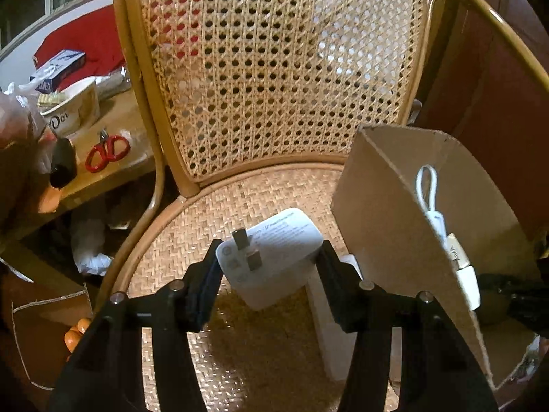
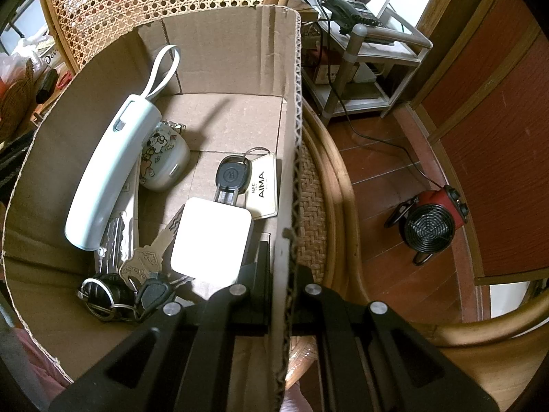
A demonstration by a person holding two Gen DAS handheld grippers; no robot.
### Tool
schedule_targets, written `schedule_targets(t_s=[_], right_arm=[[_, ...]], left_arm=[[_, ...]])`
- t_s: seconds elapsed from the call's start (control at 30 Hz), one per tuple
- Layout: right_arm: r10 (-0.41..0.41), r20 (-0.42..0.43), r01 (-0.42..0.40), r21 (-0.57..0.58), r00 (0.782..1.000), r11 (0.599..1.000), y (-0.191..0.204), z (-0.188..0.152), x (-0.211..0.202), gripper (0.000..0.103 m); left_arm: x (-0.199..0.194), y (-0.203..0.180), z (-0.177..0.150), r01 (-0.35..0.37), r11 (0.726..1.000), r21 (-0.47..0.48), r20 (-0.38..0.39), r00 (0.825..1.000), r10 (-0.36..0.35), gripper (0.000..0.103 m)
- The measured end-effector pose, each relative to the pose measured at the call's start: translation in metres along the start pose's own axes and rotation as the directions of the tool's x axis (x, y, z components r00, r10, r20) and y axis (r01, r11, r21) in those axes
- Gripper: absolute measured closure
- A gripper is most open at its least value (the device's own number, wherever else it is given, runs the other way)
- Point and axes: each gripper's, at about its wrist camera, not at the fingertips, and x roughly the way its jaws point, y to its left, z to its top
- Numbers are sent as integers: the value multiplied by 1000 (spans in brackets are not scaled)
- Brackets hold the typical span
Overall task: Organize rigid objects
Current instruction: 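Carry the plug charger with the left gripper into the box and release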
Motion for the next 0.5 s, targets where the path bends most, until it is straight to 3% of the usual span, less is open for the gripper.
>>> schedule_targets(t_s=[0.23,0.37,0.5], right_arm=[[1,0,-1,-1,1000,1000,0,0,0,97],[1,0,-1,-1,1000,1000,0,0,1,97],[1,0,-1,-1,1000,1000,0,0,1,97]], left_arm=[[-53,-16,11,-1,999,44,150,989,-6,51],[-95,-34,14,80,995,53,243,966,-91,51],[-122,-63,10,112,988,108,276,951,-138,50]])
